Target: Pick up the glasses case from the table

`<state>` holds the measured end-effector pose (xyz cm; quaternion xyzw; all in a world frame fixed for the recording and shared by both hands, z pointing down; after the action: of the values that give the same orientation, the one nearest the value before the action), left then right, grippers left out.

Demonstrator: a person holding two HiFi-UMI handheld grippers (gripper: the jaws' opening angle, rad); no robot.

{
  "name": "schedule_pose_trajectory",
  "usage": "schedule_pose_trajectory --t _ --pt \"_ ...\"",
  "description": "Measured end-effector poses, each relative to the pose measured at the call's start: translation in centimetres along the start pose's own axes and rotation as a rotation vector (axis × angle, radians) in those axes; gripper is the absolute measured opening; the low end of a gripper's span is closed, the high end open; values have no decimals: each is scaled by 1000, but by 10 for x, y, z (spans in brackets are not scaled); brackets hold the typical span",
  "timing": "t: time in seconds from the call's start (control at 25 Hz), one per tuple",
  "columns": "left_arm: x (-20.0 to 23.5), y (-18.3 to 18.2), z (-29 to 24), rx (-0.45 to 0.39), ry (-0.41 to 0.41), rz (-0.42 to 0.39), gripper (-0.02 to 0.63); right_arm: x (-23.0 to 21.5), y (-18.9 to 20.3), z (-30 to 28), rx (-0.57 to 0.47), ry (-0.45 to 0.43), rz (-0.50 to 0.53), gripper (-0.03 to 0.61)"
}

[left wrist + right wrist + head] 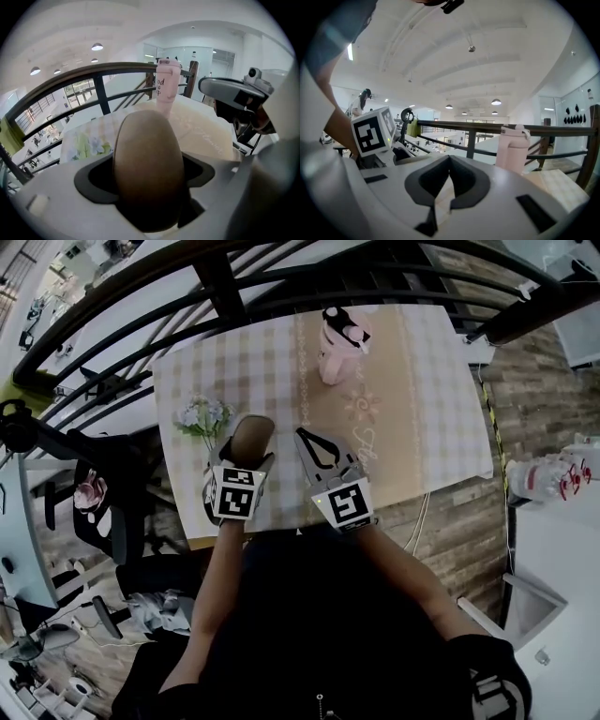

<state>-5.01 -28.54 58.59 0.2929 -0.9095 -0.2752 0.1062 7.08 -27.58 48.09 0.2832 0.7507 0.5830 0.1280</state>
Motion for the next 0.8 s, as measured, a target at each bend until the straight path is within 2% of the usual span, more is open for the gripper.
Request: schedule_pose_trajectory --t 0.32,0.52,0.8 --pt "1 -32 38 -156 -73 -10 408 -11 -15 6 -32 19 54 9" --pt "2 -48 62 -263 -113 -1 410 -8 -19 9 -53 5 36 9" --pt "0 -61 95 -398 -188 -3 410 -12 -29 14 -71 -12 92 9"
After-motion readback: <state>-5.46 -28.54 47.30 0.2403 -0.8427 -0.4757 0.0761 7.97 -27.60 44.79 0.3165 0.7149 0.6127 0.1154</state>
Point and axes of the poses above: the fingertips, and each gripper's own axes: z backward along the fingers, x to its left, y out of its underside, the point moved 3 cm from there along z, backward along the fingers, and after that the axes turned 4 degrees about x, right-handed, at the moved point
